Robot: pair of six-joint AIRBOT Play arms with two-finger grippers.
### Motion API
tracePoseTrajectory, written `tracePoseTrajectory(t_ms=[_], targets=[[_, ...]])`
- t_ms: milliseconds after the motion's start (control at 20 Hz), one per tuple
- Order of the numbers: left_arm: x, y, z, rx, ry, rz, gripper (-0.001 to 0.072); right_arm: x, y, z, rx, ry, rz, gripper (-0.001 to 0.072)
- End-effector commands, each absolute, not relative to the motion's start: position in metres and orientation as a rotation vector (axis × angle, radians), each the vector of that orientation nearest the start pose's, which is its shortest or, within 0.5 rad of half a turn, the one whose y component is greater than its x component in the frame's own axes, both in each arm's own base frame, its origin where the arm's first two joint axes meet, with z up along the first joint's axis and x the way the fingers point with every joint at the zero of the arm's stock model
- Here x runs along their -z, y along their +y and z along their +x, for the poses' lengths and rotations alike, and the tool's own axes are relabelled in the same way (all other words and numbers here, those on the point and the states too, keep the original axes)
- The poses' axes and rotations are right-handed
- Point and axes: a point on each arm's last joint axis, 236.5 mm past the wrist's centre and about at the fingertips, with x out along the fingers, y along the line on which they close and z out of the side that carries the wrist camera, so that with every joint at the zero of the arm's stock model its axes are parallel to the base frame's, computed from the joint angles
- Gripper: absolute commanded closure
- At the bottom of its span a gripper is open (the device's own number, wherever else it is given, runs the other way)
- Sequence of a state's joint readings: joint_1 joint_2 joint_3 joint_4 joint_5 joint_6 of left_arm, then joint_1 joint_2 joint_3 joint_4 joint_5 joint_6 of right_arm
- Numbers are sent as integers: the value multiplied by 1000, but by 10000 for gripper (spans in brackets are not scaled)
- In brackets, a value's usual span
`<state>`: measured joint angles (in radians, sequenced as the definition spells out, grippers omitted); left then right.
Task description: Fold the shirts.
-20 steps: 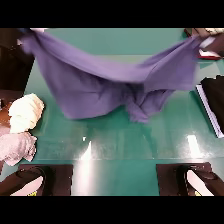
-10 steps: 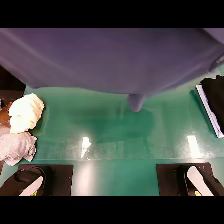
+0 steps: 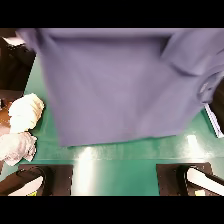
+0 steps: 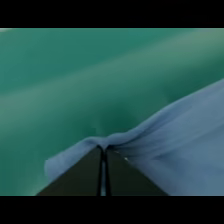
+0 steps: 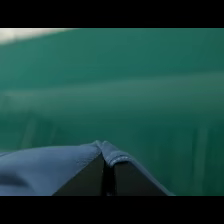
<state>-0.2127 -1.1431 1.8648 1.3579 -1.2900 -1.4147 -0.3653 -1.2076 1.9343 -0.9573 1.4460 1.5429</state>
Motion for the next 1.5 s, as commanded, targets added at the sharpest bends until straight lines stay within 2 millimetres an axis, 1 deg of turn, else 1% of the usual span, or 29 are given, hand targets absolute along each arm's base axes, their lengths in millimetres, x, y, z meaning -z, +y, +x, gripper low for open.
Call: tracePoseTrajectory(t_ms=[0, 50, 150, 250, 300, 350, 400, 450, 500, 550, 600, 650, 700, 800, 850, 900, 1000, 1050, 1100, 1200, 1300, 1400, 1450], targets=[[-211, -138, 442, 413, 861, 118, 682, -223, 12, 447, -152, 875, 254, 694], [-183, -140, 459, 406, 906, 118, 683, -201, 19, 465, -143, 888, 220, 694], [-138, -141, 488, 382, 955, 125, 682, -167, 33, 496, -147, 886, 198, 693], [-109, -130, 510, 313, 976, 106, 682, -142, 41, 519, -152, 886, 205, 692], [-100, -125, 519, 281, 980, 80, 682, -131, 40, 526, -147, 892, 210, 692], [-96, -118, 525, 255, 977, 65, 561, -120, 40, 531, -144, 906, 215, 688], [-96, -111, 529, 235, 967, 52, 216, -111, 39, 533, -142, 923, 221, 646], [-97, -104, 531, 217, 967, 35, 57, -104, 34, 533, -133, 939, 229, 385], [-95, -95, 530, 202, 980, 30, 55, -101, 30, 532, -127, 949, 234, 193], [-92, -84, 525, 185, 1009, 25, 56, -101, 26, 530, -122, 957, 236, 180], [-87, -72, 518, 167, 1051, 17, 56, -102, 21, 526, -114, 969, 242, 181], [-80, -60, 508, 150, 1109, 6, 118, -105, 14, 519, -105, 982, 246, 182], [-74, -47, 496, 130, 1168, -3, 234, -109, 9, 511, -101, 1000, 248, 183], [-65, -23, 472, 117, 1282, -24, 239, -117, 0, 493, -95, 1031, 247, 185], [-63, -17, 462, 118, 1325, -50, 239, -122, -3, 483, -98, 1047, 238, 232], [-62, -16, 453, 142, 1357, -78, 239, -127, -4, 474, -106, 1062, 225, 282], [-65, -25, 440, 203, 1337, -139, 240, -136, -2, 460, -130, 1075, 190, 282], [-63, -30, 430, 218, 1328, -153, 240, -141, -1, 455, -133, 1071, 186, 282], [-57, -31, 416, 219, 1327, -154, 239, -145, -1, 451, -133, 1062, 184, 282], [-36, -35, 378, 217, 1355, -166, 239, -147, 1, 441, -132, 1058, 185, 282], [-3, -38, 327, 206, 1427, -188, 239, -143, 2, 432, -129, 1060, 189, 282], [25, -49, 284, 217, 1488, -241, 239, -135, 3, 422, -124, 1069, 195, 282], [34, -56, 269, 226, 1500, -274, 239, -131, 3, 417, -123, 1075, 198, 282]])
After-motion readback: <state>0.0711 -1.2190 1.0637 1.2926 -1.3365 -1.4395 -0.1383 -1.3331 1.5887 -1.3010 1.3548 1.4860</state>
